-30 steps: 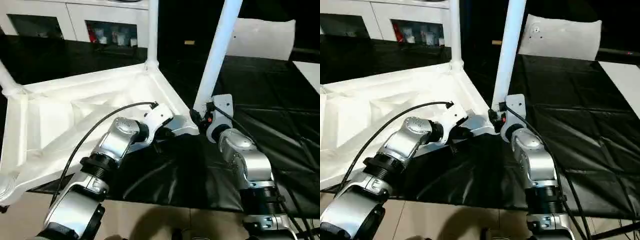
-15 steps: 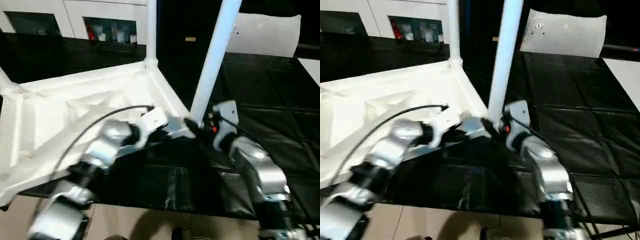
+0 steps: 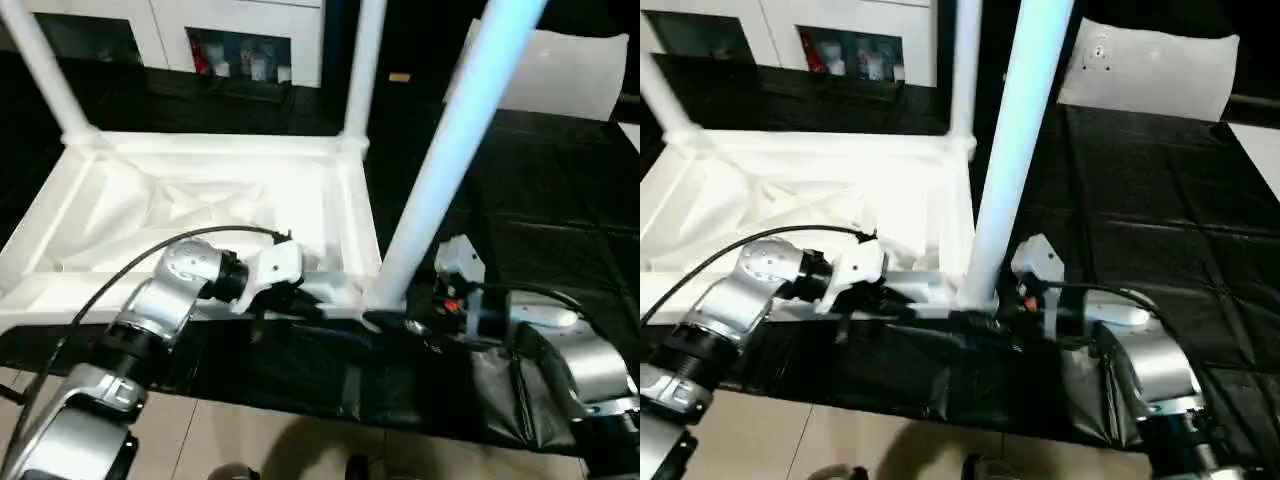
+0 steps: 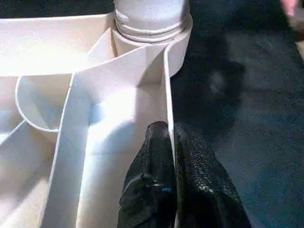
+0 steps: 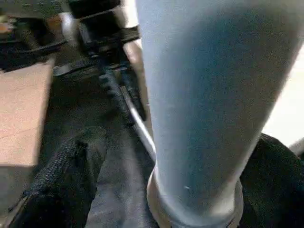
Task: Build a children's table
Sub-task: Rotate leg to tighten
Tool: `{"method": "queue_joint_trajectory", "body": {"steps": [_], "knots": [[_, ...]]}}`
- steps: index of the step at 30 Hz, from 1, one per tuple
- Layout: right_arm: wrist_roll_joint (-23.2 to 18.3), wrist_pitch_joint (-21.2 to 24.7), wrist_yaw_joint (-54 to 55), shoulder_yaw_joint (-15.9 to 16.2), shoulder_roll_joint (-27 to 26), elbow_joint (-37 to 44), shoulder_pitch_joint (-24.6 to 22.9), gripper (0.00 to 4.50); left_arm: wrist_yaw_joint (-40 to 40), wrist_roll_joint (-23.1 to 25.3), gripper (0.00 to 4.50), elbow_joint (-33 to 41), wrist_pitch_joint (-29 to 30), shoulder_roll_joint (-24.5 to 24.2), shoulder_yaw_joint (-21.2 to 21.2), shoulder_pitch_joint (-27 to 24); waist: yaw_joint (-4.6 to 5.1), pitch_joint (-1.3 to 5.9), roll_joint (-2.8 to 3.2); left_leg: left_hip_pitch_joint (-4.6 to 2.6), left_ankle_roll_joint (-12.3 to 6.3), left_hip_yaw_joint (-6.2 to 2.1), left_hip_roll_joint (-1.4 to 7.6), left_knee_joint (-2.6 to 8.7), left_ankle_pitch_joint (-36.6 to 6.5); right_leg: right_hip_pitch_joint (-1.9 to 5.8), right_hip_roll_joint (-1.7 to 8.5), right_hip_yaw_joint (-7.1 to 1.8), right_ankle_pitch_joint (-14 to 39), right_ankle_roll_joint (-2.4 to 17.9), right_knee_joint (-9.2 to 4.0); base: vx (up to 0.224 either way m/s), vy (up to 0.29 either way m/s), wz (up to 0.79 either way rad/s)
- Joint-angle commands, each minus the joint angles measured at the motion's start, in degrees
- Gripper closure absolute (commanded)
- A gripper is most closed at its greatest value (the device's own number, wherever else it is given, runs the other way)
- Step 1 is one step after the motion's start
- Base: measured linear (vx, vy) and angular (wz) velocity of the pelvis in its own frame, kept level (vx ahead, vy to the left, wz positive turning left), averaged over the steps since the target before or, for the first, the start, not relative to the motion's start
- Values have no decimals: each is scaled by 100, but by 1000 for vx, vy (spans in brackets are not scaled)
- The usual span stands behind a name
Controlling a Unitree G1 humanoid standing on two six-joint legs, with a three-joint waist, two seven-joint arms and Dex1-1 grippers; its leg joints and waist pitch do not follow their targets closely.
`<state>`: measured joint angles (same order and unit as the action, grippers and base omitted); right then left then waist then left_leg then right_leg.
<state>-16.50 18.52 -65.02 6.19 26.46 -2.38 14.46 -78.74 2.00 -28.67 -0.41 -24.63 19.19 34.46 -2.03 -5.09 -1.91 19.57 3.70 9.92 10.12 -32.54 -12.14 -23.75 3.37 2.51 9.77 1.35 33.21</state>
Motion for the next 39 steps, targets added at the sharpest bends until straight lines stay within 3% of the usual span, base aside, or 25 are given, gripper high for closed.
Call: {"method": "queue_joint_trajectory", "body": {"steps": [1, 9, 14, 21, 26, 27, 30, 32, 33, 35, 36, 37, 39], "knots": [[-209, -63, -459, 49, 165, 72, 10, 60, -527, 135, 450, -141, -179, -105, 435, -4, 0, 341, -52, 17, -807, -34, 309, 303, -311, 351, 468, -279, 673, 1545, -257, 0, 0, 0], [-485, 148, -1149, 195, 386, 14, 126, 120, -1134, 71, 450, -103, -345, -264, 594, 45, -84, 347, -53, 13, -770, -14, 336, 286, -228, 347, 460, -259, 566, 1608, -214, 0, 0, 0], [-582, 262, -1436, 347, 510, -46, 190, 168, -1359, 44, 450, -65, -471, -357, 700, 71, -154, 349, -73, 14, -694, -10, 336, 286, -281, 344, 470, -261, 752, 1540, -224, 0, 0, 0], [-604, 297, -1564, 398, 541, -46, 205, 230, -1376, 11, 450, -79, -534, -438, 786, 80, -162, 353, -67, 22, -558, -15, 322, 284, -374, 342, 462, -260, 913, 1463, -236, 0, 0, 0], [-670, 371, -1511, 440, 527, 47, 157, 246, -1267, 26, 450, -124, -418, -340, 631, 53, -165, 363, -67, 23, -559, -14, 318, 276, -311, 346, 456, -259, 803, 1477, -221, 0, 0, 0], [-683, 399, -1434, 422, 491, 97, 115, 246, -1195, -12, 450, -95, -302, -296, 612, 36, -162, 368, -90, 22, -566, -8, 316, 273, -301, 349, 456, -261, 795, 1480, -221, 0, 0, 0], [-676, 490, -1091, 376, 336, 251, -19, 248, -843, -55, 450, -49, 26, -133, 563, 26, -167, 361, -79, 24, -556, -12, 321, 276, -305, 346, 461, -262, 870, 1466, -226, 0, 0, 0], [-624, 536, -881, 368, 253, 284, -48, 249, -666, -27, 450, -76, 119, -66, 549, 48, -165, 332, -90, 22, -462, -18, 302, 285, -524, 322, 463, -269, 1309, 1353, -288, 0, 0, 0], [-391, 646, -119, 334, -80, 304, -58, 250, -71, 35, 450, -169, 530, 207, 441, 123, -148, 317, -70, 21, -380, -27, 296, 299, -715, 313, 477, -276, 1721, 1247, -324, 0, 0, 0], [-199, 830, 588, 298, -420, 270, -4, 253, 498, 26, 450, -252, 905, 524, 284, 200, -106, 241, -95, -9, -181, -47, 266, 325, -1096, 262, 462, -261, 2714, 952, -431, -58, -5, 0], [-140, 933, 844, 284, -546, 250, 25, 253, 711, 23, 450, -276, 1033, 644, 225, 227, -82, 218, -90, -49, -62, -84, 226, 326, -1343, 236, 473, -223, 3625, 632, -529, -73, 1, -2], [-75, 1007, 1089, 267, -676, 211, 65, 254, 891, 13, 450, -289, 1157, 754, 173, 251, -35, 226, -111, -59, -6, -120, 212, 322, -1463, 222, 497, -205, 4163, 386, -597, 0, 0, 0], [47, 1150, 1607, 227, -974, 146, 152, 255, 1298, -4, 450, -339, 1370, 990, 48, 309, 50, 243, -95, -4, 11, -161, 218, 354, -1482, 258, 497, -166, 4193, 256, -620, -65, 28, -10]]}}
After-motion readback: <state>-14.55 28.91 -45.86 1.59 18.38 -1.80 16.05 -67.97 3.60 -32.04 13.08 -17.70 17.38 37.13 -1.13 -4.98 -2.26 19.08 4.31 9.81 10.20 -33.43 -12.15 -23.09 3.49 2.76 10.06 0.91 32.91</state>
